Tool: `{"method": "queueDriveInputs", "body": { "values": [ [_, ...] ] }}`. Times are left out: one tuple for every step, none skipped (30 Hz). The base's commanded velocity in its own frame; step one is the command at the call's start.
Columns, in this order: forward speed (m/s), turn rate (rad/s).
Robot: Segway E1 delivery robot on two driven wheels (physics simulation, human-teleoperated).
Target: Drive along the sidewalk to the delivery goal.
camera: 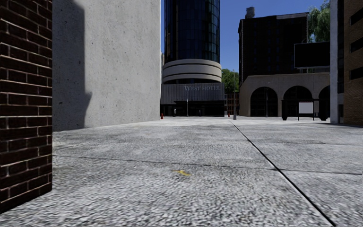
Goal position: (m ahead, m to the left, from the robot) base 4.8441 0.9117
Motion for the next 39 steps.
{"method": "queueDriveInputs", "body": {
  "values": [
    [2.0,0.0],
    [2.0,0.0],
    [2.0,0.0],
    [2.0,0.0],
    [2.0,0.0],
    [2.0,0.0],
    [2.0,0.0],
    [2.0,0.0],
    [2.0,0.0],
    [2.0,0.0],
    [2.0,0.0],
    [2.0,0.0],
    [2.0,0.0],
    [2.0,0.01],
    [2.0,0.01],
    [2.0,0.07],
    [2.0,0.21],
    [2.0,0.26],
    [2.0,0.27],
    [2.0,0.27],
    [2.0,0.28],
    [2.0,0.28],
    [2.0,0.28],
    [2.0,0.28],
    [2.0,0.28],
    [2.0,0.28],
    [2.0,0.28],
    [2.0,0.28],
    [2.0,0.28],
    [2.0,0.28],
    [2.0,0.28],
    [2.0,0.28],
    [2.0,0.28],
    [2.0,0.28],
    [2.0,0.28],
    [2.0,0.28],
    [2.0,0.28],
    [2.0,0.28],
    [2.0,0.28]
  ]
}}
